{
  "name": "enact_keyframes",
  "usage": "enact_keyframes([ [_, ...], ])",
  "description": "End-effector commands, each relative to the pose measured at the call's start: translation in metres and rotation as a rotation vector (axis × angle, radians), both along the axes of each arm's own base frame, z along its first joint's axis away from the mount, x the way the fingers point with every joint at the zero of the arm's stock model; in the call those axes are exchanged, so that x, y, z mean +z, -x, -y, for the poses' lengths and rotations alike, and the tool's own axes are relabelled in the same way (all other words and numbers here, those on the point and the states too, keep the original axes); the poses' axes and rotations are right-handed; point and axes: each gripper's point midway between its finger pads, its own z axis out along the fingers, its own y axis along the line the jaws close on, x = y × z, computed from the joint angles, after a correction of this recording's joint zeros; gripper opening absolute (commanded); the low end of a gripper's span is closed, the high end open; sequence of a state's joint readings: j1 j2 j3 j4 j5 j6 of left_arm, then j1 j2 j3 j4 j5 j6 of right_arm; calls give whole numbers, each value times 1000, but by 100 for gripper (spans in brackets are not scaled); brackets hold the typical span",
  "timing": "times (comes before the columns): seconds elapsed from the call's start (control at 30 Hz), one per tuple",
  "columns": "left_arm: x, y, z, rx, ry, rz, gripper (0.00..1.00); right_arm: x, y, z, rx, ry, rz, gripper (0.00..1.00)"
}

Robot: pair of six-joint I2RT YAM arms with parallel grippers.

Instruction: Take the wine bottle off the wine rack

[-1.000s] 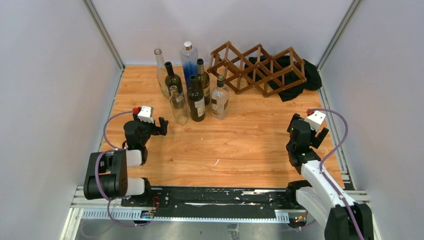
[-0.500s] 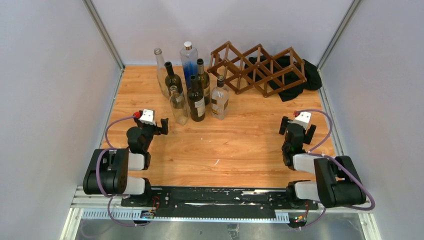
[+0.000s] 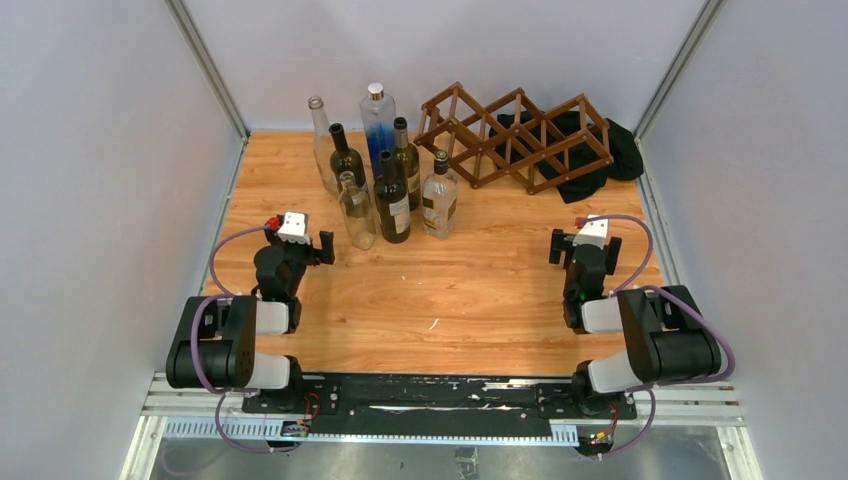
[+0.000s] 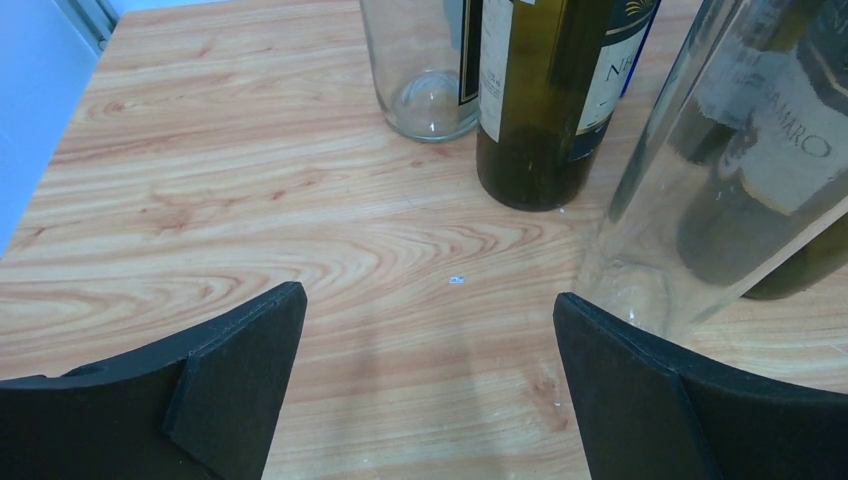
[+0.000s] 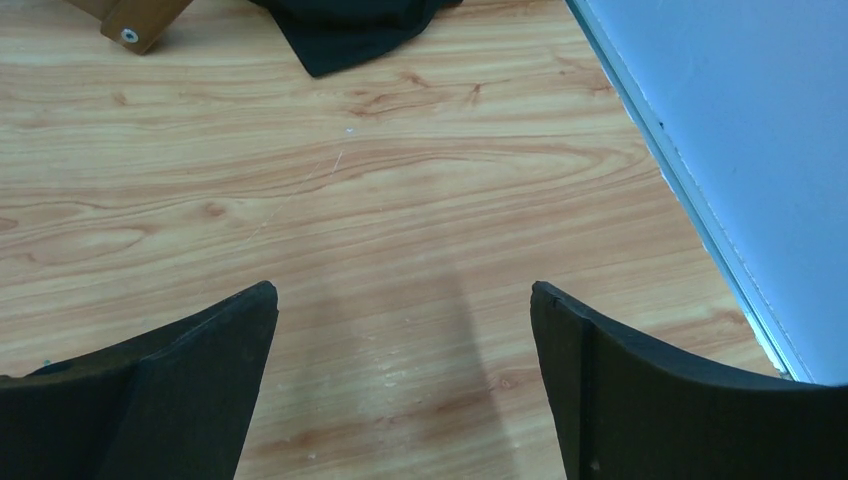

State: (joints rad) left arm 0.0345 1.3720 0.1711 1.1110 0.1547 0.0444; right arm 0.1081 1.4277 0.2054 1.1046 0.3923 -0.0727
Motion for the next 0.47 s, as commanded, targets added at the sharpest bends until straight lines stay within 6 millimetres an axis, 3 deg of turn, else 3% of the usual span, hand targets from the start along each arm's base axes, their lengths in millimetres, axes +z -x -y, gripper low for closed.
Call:
enact_keyframes([
  [0.0, 2, -3, -1, 15, -2, 3, 100, -1, 1, 3, -8, 20, -16, 100],
  [0.43, 2, -4, -1, 14, -7, 3, 100, 0, 0, 3, -6, 24, -5, 100],
])
